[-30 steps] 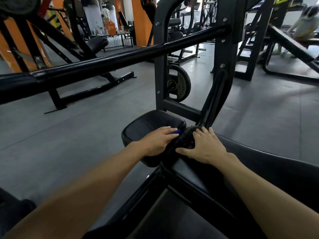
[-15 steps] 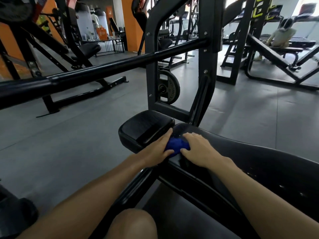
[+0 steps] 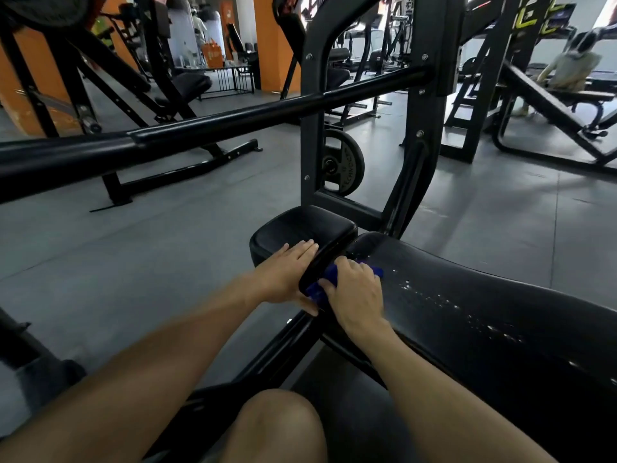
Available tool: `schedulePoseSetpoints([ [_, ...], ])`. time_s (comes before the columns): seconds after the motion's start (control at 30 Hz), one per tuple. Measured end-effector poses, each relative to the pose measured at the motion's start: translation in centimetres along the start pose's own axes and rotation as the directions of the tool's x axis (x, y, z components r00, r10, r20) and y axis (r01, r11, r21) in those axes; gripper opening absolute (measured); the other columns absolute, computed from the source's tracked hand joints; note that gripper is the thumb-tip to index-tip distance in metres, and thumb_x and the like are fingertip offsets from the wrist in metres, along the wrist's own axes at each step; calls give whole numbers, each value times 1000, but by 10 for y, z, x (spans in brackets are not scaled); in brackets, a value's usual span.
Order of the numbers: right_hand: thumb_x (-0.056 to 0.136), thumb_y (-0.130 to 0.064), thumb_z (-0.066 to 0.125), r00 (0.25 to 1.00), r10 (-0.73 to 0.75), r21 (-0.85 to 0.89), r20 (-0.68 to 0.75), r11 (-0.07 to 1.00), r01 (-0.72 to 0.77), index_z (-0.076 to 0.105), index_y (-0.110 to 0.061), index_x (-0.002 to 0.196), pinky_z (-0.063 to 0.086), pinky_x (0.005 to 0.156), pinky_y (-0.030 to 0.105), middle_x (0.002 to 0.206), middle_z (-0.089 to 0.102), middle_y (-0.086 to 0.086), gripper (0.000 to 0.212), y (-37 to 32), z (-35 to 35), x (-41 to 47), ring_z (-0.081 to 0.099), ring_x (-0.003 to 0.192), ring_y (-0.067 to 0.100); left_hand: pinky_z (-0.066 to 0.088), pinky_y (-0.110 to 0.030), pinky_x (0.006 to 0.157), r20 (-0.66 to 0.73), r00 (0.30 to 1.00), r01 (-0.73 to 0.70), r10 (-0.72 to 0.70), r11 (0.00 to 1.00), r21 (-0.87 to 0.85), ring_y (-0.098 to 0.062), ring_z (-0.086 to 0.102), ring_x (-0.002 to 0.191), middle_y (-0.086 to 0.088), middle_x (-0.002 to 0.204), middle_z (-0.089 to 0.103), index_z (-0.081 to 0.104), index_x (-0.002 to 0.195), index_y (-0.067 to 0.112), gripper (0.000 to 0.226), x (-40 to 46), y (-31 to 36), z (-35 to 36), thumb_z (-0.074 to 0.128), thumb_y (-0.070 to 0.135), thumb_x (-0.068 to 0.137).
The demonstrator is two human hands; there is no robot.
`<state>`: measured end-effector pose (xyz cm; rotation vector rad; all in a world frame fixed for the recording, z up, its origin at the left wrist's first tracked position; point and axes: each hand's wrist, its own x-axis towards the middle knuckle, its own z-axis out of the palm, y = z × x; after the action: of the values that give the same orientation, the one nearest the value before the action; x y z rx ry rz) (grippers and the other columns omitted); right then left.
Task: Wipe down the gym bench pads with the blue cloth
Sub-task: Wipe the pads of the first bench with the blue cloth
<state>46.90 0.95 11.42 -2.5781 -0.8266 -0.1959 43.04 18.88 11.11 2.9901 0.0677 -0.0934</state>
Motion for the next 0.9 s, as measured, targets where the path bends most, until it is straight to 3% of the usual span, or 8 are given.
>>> schedulePoseSetpoints([
  [0.1,94,-21,65,996,-35,88,-79,995,42,53,-17,117,54,83,41,105,69,5,26,3,-14,6,65,96,27,-3,-42,128,21,1000,-16,16,1000,1,-16,-8,157,-5,172,-4,-5,163,12,145,6,-5,-6,76,79,63],
  [0.2,87,-6,71,975,-91,8,-204,996,94,52,-11,130,56,75,41,102,70,10,48,9,-26,19,68,89,30,-4,-43,128,8,1000,-24,24,1000,14,-17,-7,157,-5,172,-3,-4,163,11,146,9,-8,-11,75,81,62],
  [0.3,91,-16,68,977,-208,-13,-39,978,208,51,-15,136,55,92,41,122,66,8,48,9,-20,11,64,110,27,-3,-44,128,11,1000,-18,17,999,50,-18,-6,157,-5,172,-2,-3,163,11,144,13,-7,-12,75,79,64],
  [0.37,100,-28,54,964,-240,-39,114,969,246,46,-17,143,39,114,39,145,52,7,45,12,-3,-6,47,136,28,-2,-44,128,35,999,-10,7,997,76,-18,-8,157,-5,172,-3,-4,163,11,141,16,-6,-12,74,78,66],
  [0.43,103,-32,48,964,-247,-54,103,966,253,41,-15,149,23,123,37,158,39,9,50,17,7,-21,30,149,28,-3,-45,128,65,998,-9,4,997,76,-18,-10,157,-3,172,-5,-6,163,12,142,18,-7,-7,75,78,65],
  [0.6,105,-39,43,946,-311,-98,95,942,320,38,-19,153,14,124,36,162,32,10,53,22,4,-37,25,151,29,-6,-44,127,162,986,-43,44,999,-8,-16,-18,156,1,171,-11,-2,164,20,109,22,-10,-1,67,53,87],
  [0.7,107,-38,37,943,-291,-90,162,947,307,30,-23,156,7,123,35,165,23,11,52,23,2,-32,17,153,30,-4,-35,127,39,999,-29,34,990,-136,-10,-4,157,2,172,6,12,164,22,71,27,-12,-6,44,25,100],
  [0.9,107,-35,35,965,-146,29,217,989,143,32,-22,154,8,125,44,166,19,11,49,25,13,31,12,154,31,2,-36,127,-99,989,107,-108,994,-24,-10,-1,157,12,170,7,12,162,37,54,50,-2,18,11,48,109],
])
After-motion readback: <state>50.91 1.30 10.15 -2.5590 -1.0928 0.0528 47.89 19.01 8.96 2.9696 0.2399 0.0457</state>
